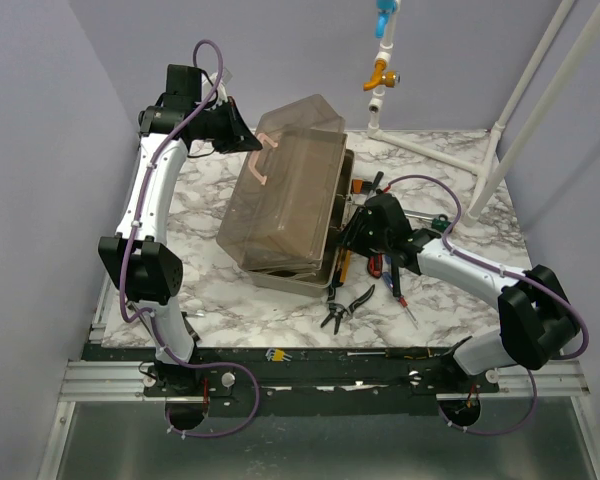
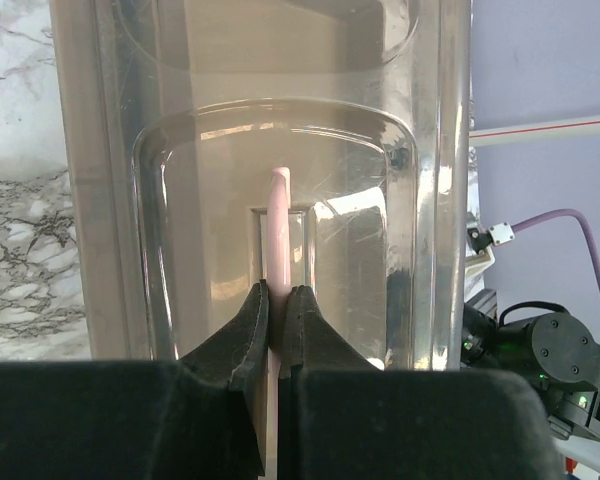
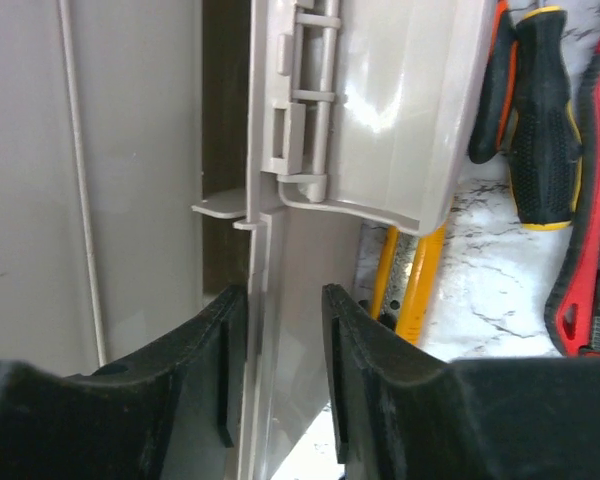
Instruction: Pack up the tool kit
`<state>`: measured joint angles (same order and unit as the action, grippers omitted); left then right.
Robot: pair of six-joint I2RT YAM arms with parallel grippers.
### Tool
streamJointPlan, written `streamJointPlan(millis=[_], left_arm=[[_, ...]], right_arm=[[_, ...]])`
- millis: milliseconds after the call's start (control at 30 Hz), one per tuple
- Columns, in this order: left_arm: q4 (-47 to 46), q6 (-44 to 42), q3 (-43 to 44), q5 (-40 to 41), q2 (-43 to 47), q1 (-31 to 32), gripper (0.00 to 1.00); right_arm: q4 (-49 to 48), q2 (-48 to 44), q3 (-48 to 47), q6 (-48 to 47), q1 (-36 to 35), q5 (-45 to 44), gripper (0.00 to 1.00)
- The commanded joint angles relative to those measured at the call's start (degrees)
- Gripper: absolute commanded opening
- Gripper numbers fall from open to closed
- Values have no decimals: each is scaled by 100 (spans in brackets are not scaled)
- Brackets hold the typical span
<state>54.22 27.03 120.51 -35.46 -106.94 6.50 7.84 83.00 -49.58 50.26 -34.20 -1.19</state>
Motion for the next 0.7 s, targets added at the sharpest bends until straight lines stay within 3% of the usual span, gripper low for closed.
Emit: streamJointPlan(millis=[0, 200, 667], left_arm=[[-29, -125, 226, -125, 46, -207, 0], [199, -254, 406, -112, -42, -557, 0], [812, -822, 613, 830, -452, -1572, 0]], right_arm=[[133, 46, 105, -11, -35, -167, 35], [400, -82, -39, -40, -34, -543, 1], [608, -21, -285, -123, -35, -720, 1]])
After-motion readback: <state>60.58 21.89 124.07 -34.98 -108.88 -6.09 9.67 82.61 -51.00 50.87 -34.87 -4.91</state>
